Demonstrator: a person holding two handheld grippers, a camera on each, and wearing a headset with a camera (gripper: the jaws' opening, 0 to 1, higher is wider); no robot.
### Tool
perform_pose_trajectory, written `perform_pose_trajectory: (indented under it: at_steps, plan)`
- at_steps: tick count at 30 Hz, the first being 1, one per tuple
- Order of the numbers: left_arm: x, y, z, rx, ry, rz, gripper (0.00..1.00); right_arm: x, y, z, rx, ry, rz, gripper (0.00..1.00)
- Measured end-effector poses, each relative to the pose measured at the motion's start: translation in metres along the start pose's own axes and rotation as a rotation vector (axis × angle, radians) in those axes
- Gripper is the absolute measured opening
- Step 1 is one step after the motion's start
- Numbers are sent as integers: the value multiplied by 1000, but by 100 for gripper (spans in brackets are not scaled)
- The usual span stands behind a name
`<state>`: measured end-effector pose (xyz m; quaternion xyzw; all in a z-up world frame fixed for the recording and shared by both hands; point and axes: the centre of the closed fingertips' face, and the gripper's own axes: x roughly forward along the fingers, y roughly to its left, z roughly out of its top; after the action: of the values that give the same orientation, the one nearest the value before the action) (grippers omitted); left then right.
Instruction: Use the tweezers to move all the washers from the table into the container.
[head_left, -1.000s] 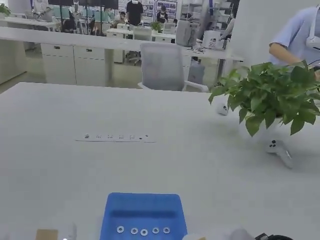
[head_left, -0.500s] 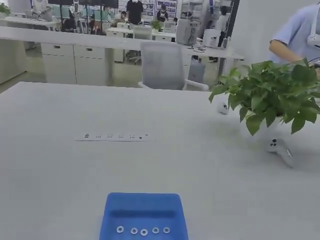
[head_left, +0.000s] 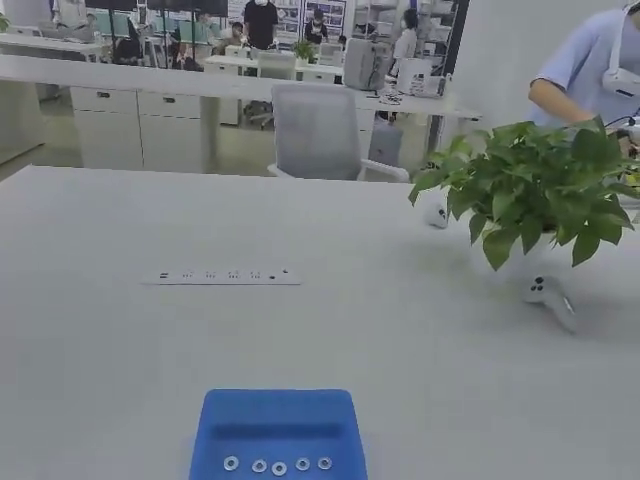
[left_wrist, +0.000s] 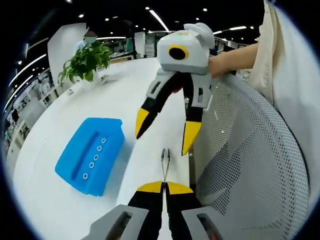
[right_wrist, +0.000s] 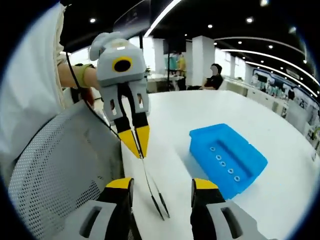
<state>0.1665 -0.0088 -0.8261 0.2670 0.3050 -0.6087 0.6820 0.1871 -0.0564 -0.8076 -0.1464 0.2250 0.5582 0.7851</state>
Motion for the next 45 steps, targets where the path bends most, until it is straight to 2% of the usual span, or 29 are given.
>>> perform_pose_trajectory:
  at_steps: [1,3,6,8,14,17,22,24,30,39,45]
  plan:
    - [1,0,-3,1,15,-3,0,-2,-2,1,9,-7,-15,48]
    - [4,0,-8,0,36,-10,0,-17,-14,9,44,-75,-89,52]
    - [9,0,-14,1,68,-23,0,-35,-27,18,101,-134,-167,59]
    - [12,0,-19,9,92,-32,0,-48,-35,24,95,-161,-205,63]
    - [17,3,-28,29,149,-40,0,-76,-48,25,79,-174,-283,68]
    - [20,5,-31,31,177,-43,0,-88,-54,25,90,-202,-320,69]
    - [24,4,-36,46,246,-45,0,-98,-59,23,115,-228,-354,70]
    - [25,5,-37,46,266,-46,0,-101,-60,27,110,-248,-366,70]
    - [26,5,-40,61,313,-54,0,-108,-67,28,104,-278,-397,71]
    - [26,6,-48,34,379,-55,0,-115,-75,28,100,-315,-448,70]
    - [27,9,-51,-3,372,-23,0,-120,-80,27,130,-333,-467,72]
